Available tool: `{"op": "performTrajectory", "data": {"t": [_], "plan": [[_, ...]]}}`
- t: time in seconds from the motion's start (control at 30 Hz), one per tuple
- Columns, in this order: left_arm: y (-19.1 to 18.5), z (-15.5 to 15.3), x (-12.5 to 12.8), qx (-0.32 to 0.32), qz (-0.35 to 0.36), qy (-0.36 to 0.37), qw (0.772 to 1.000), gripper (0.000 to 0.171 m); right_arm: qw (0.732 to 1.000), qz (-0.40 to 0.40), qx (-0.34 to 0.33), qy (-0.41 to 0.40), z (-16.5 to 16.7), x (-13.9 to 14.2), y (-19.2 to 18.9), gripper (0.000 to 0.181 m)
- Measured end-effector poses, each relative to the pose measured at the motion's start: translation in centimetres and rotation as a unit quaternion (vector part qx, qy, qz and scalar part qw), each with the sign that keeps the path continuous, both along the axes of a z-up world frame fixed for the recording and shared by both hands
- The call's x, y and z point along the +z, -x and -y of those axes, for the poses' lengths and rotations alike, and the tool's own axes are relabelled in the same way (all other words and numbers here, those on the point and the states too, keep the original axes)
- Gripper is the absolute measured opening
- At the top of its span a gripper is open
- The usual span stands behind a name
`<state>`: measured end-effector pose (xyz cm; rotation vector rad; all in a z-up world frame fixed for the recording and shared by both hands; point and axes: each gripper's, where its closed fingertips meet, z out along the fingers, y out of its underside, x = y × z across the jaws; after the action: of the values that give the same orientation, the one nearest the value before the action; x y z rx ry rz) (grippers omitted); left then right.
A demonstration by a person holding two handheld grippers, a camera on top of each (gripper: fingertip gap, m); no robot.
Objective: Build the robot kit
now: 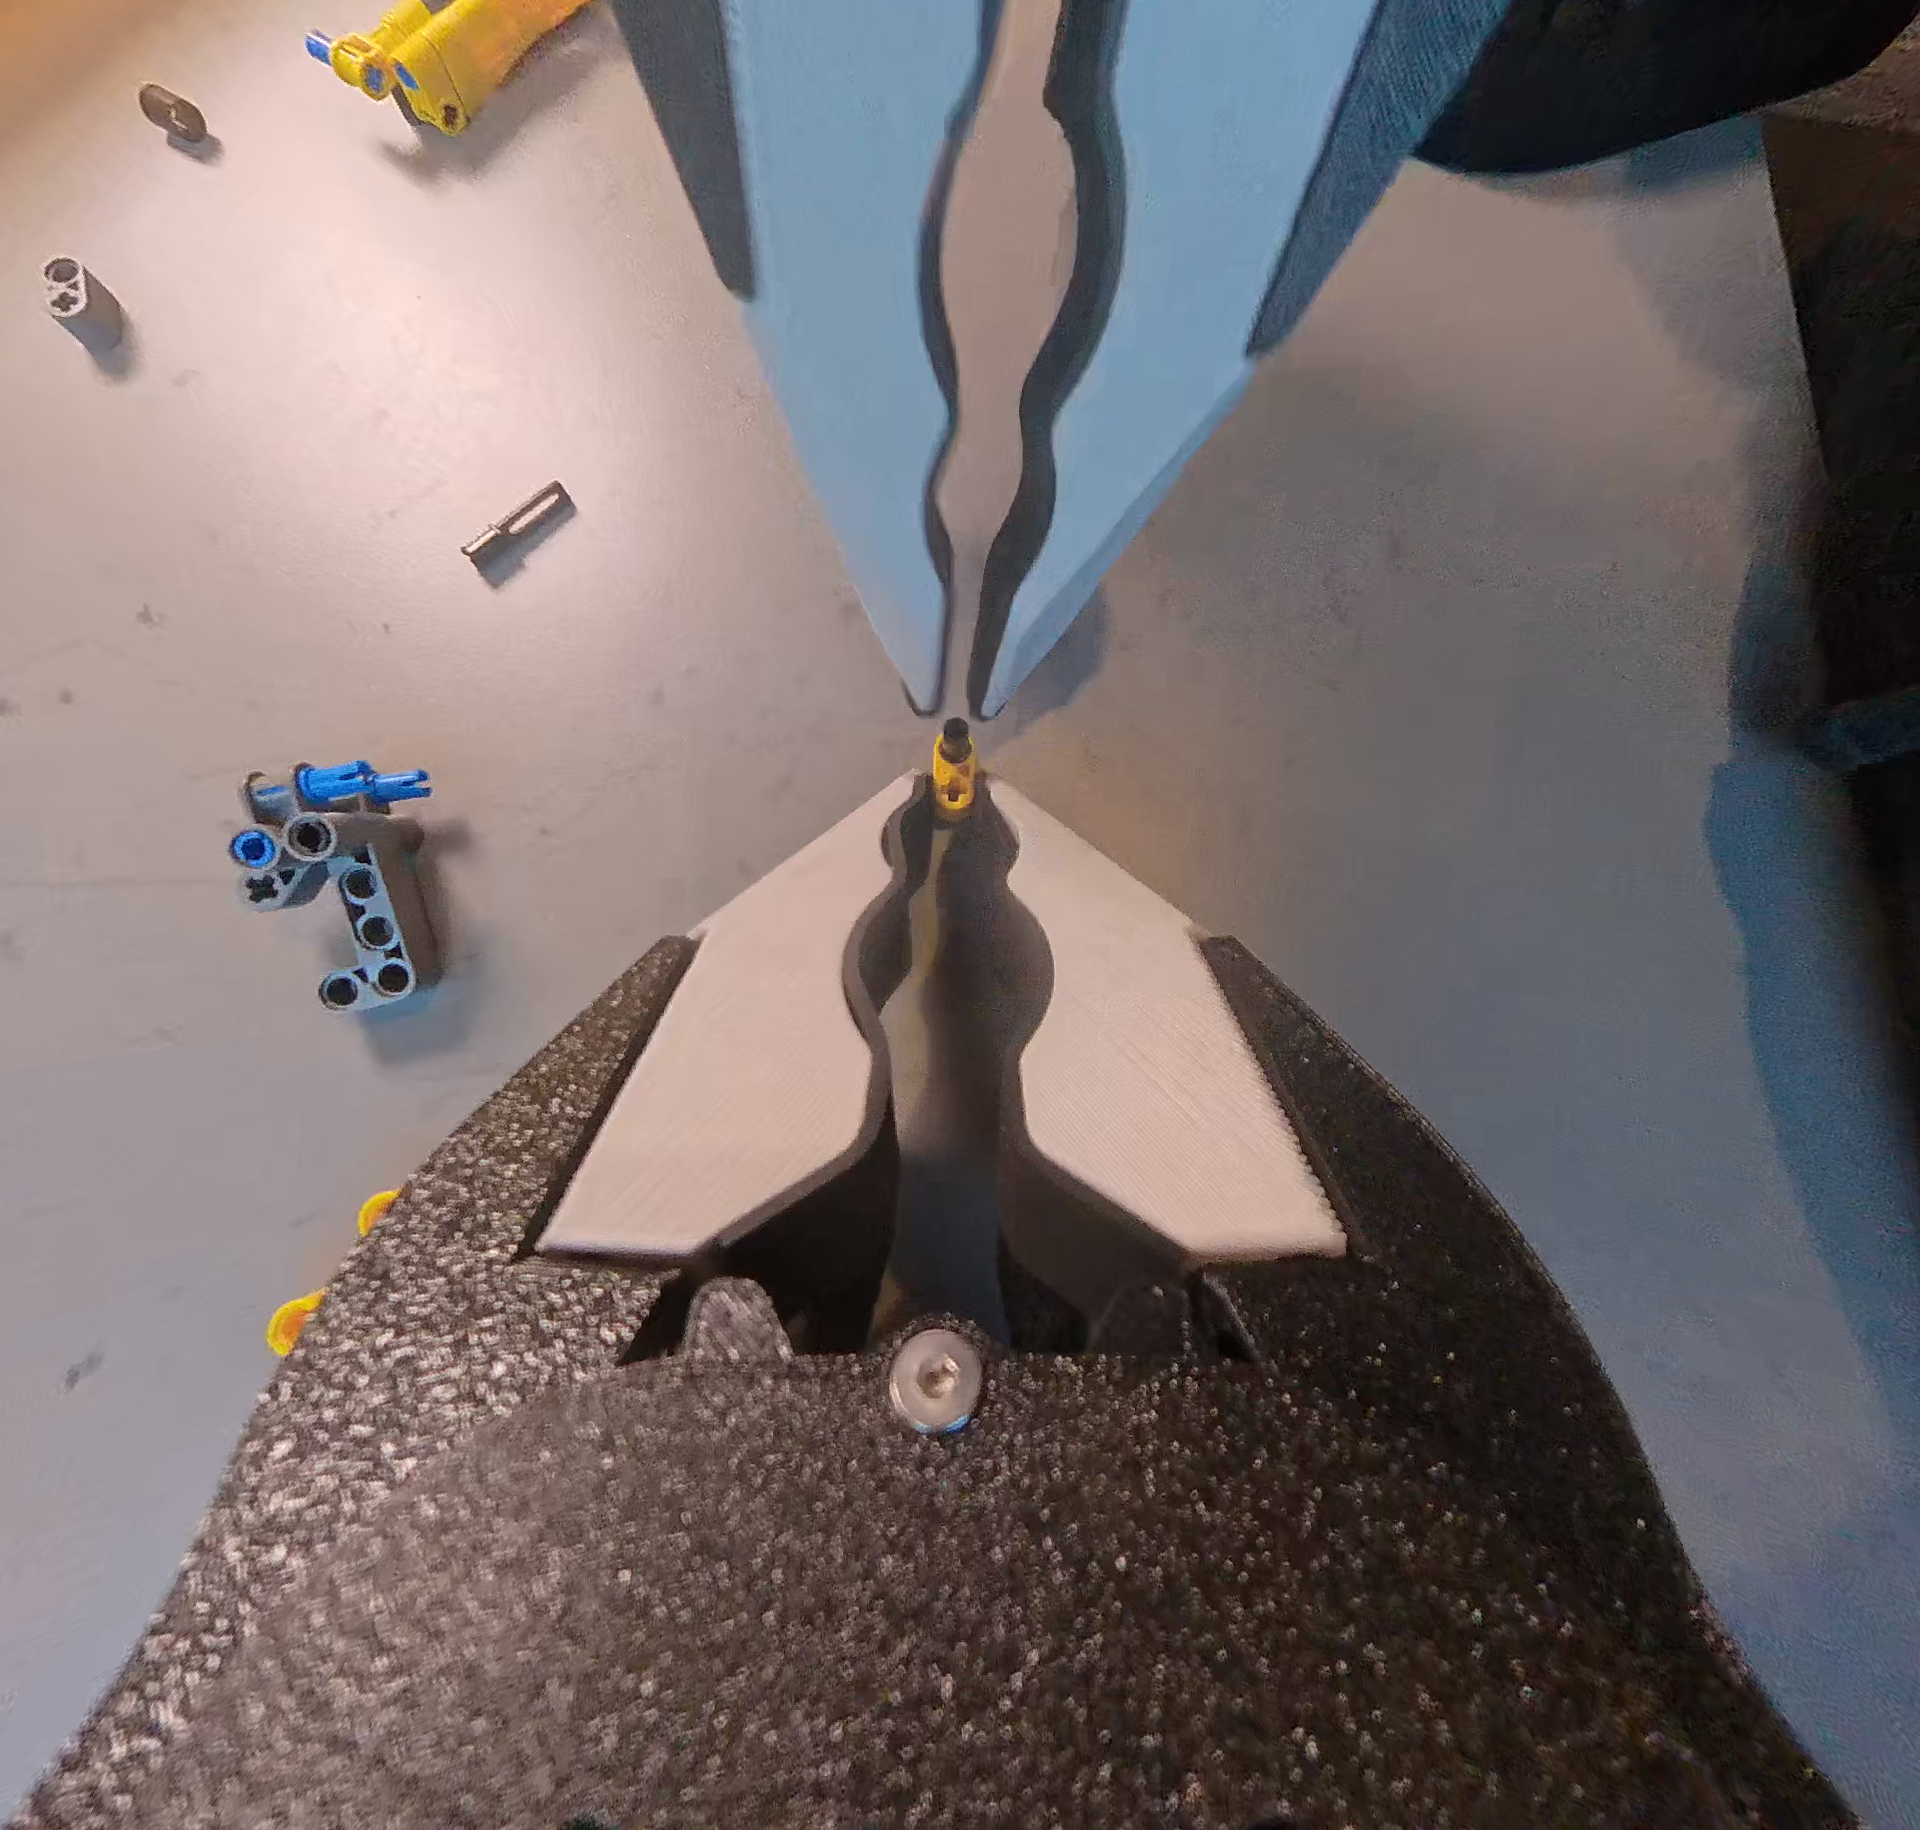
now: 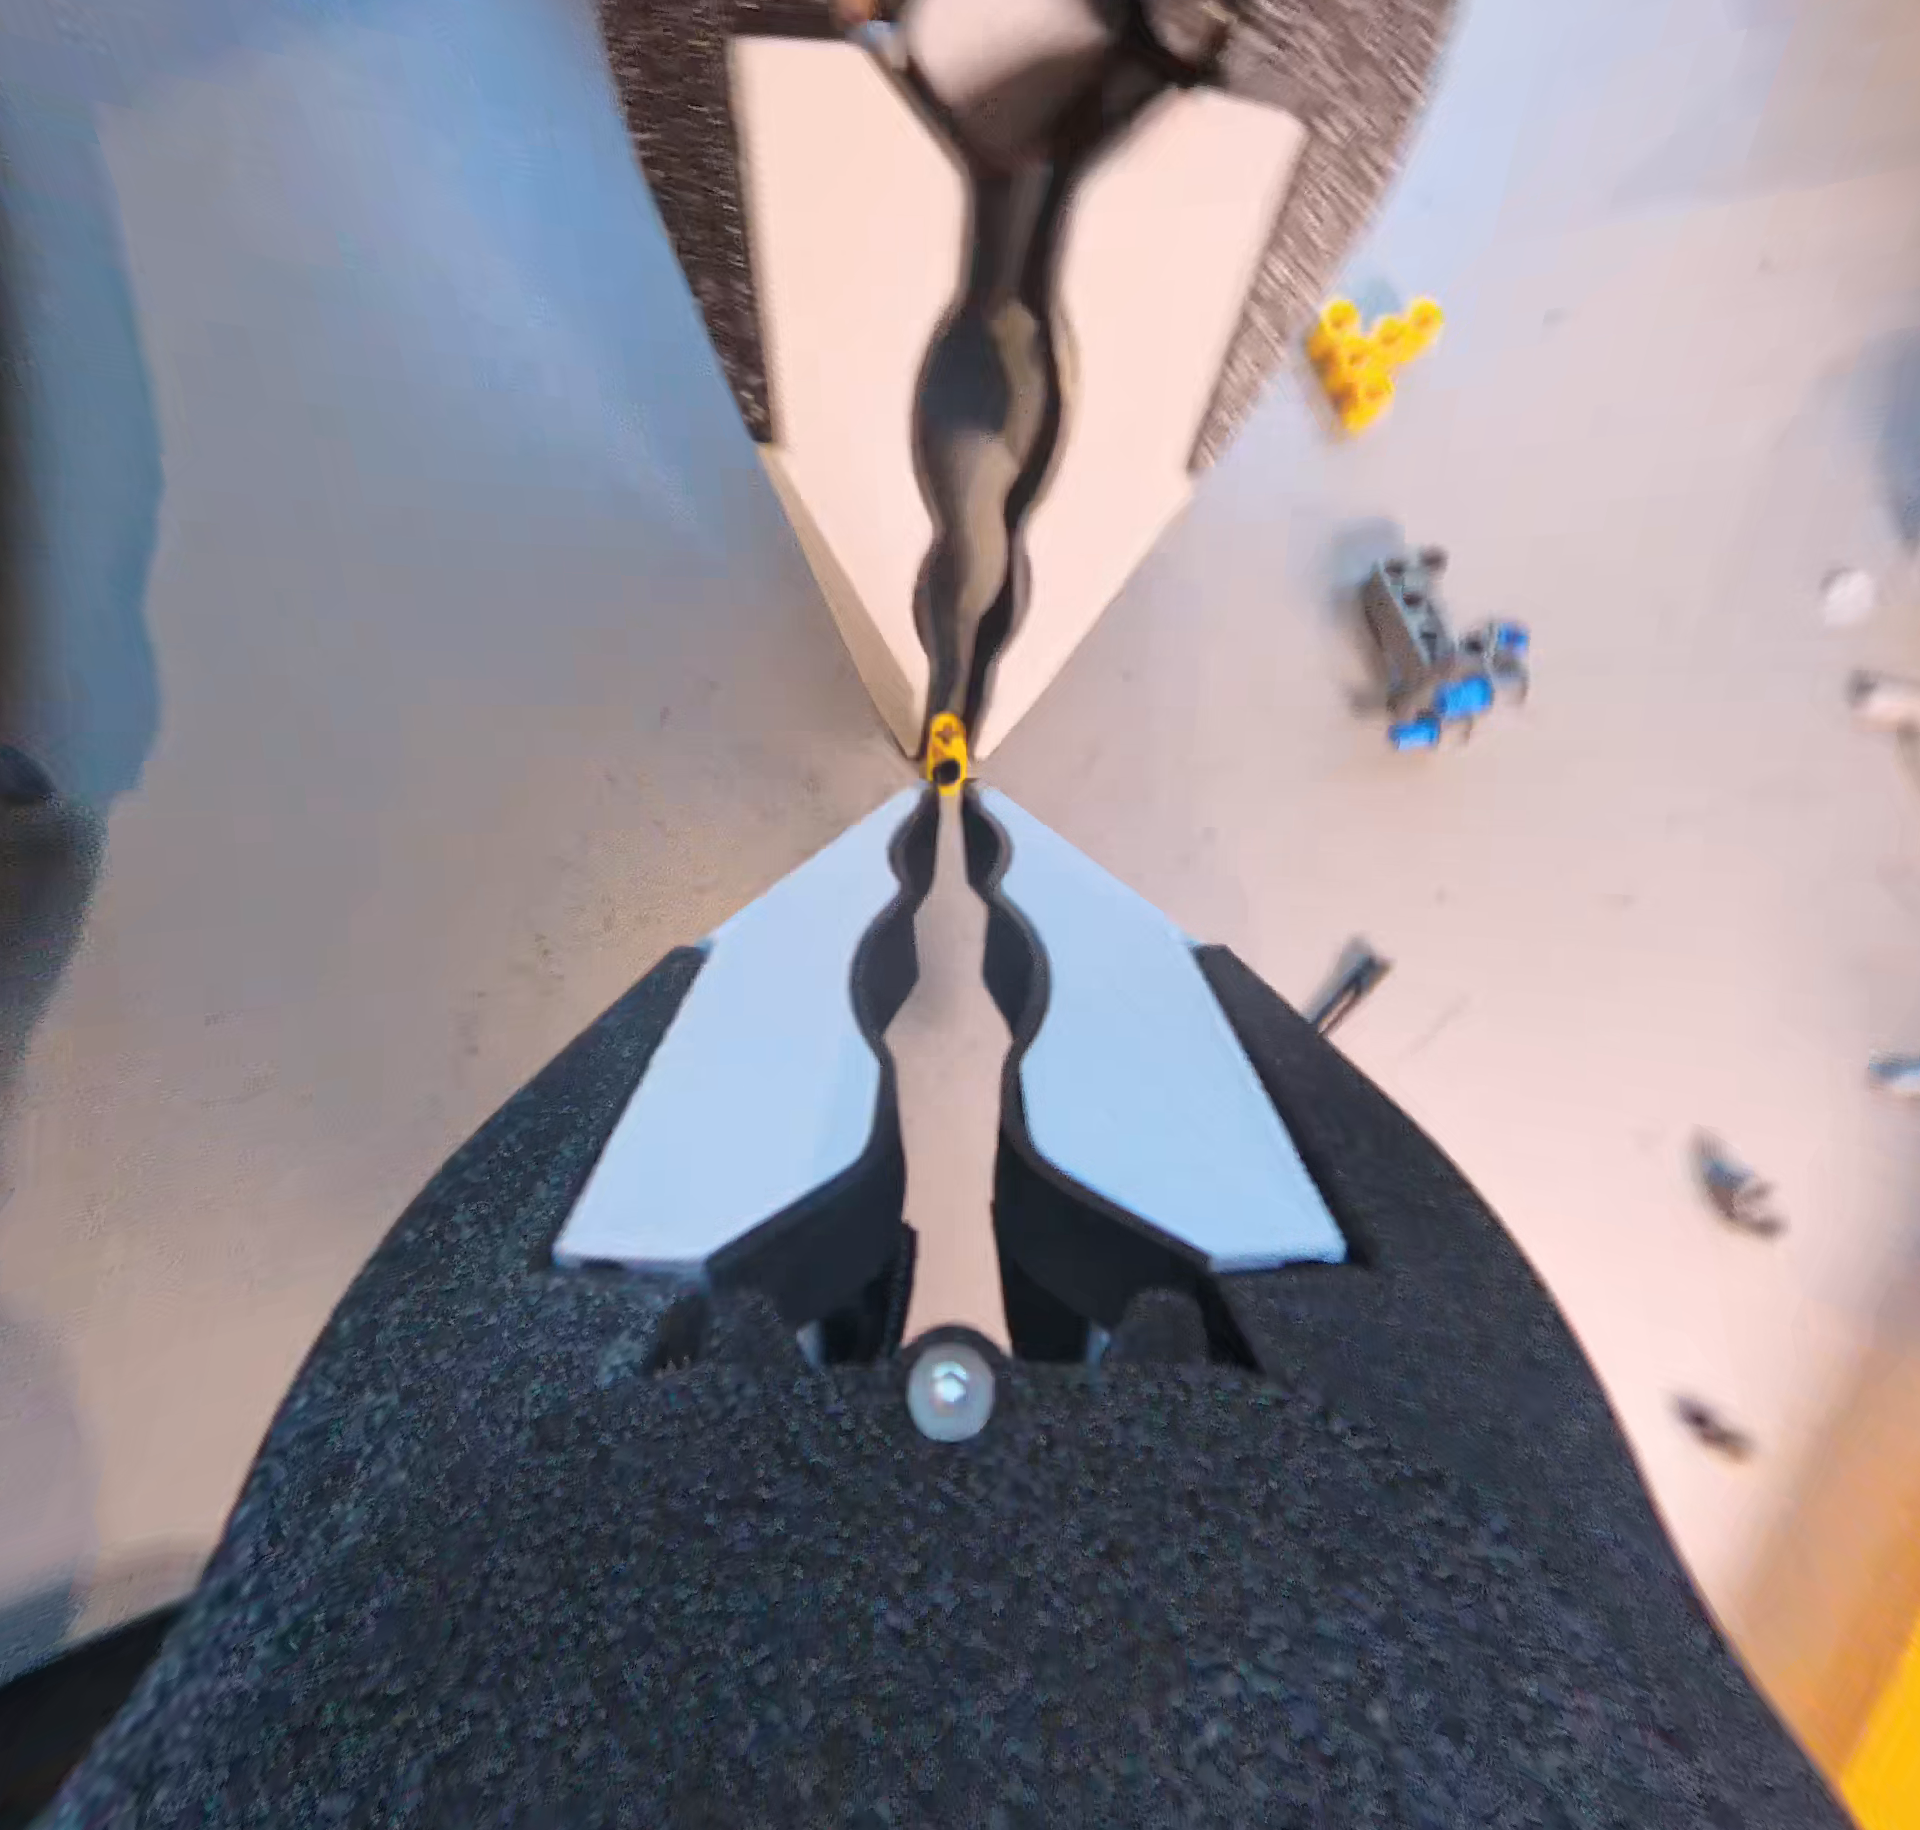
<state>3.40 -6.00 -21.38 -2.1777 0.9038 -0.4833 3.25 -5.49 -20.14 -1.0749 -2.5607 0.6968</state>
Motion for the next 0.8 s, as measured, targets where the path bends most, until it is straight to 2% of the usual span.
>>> {"op": "performTrajectory", "data": {"t": [0.03, 0.07, 0.17, 0.23, 0.33, 0.4, 0.5, 0.57, 0.67, 0.8], "plan": [[0.0, 0.0, 0.0, 0.000, 0.001, 0.001, 1.000, 0.006, 0.999, 0.001, -0.035, 0.031, -0.8, 0.1, -0.1, 0.018], [0.0, 0.0, 0.0, 0.000, 0.002, 0.002, 1.000, 0.006, 0.996, -0.007, -0.067, 0.052, -2.0, 0.5, 0.1, 0.021], [0.0, 0.0, 0.1, 0.001, 0.009, 0.009, 1.000, 0.006, 0.982, -0.053, -0.170, 0.069, -6.7, 1.6, 1.5, 0.015], [-0.1, -0.2, 0.1, 0.004, 0.014, 0.014, 1.000, 0.006, 0.979, -0.056, -0.192, 0.046, -8.6, 1.0, 2.0, 0.016], [-0.2, -0.4, 0.1, 0.015, 0.015, 0.015, 1.000, 0.006, 0.980, -0.037, -0.196, 0.026, -9.3, -0.3, 2.6, 0.015], [-0.2, -0.4, 0.1, 0.021, 0.013, 0.012, 1.000, 0.006, 0.982, -0.014, -0.187, 0.020, -9.3, -1.2, 2.5, 0.006], [-0.3, -0.4, 0.2, 0.024, 0.019, 0.015, 0.999, 0.008, 0.984, -0.006, -0.175, 0.026, -8.9, -1.2, 2.6, 0.001], [-0.2, -0.4, 0.5, 0.028, 0.031, 0.016, 0.999, 0.020, 0.986, -0.023, -0.162, 0.023, -8.7, -1.1, 2.8, 0.001], [0.2, -0.5, 2.3, 0.040, 0.083, 0.008, 0.996, 0.023, 0.983, -0.091, -0.143, 0.073, -6.9, 1.0, 3.4, 0.001], [2.1, -1.5, 5.6, 0.089, 0.159, -0.045, 0.982, 0.024, 0.949, -0.247, -0.111, 0.159, -3.9, 6.9, 4.2, 0.002]]}}
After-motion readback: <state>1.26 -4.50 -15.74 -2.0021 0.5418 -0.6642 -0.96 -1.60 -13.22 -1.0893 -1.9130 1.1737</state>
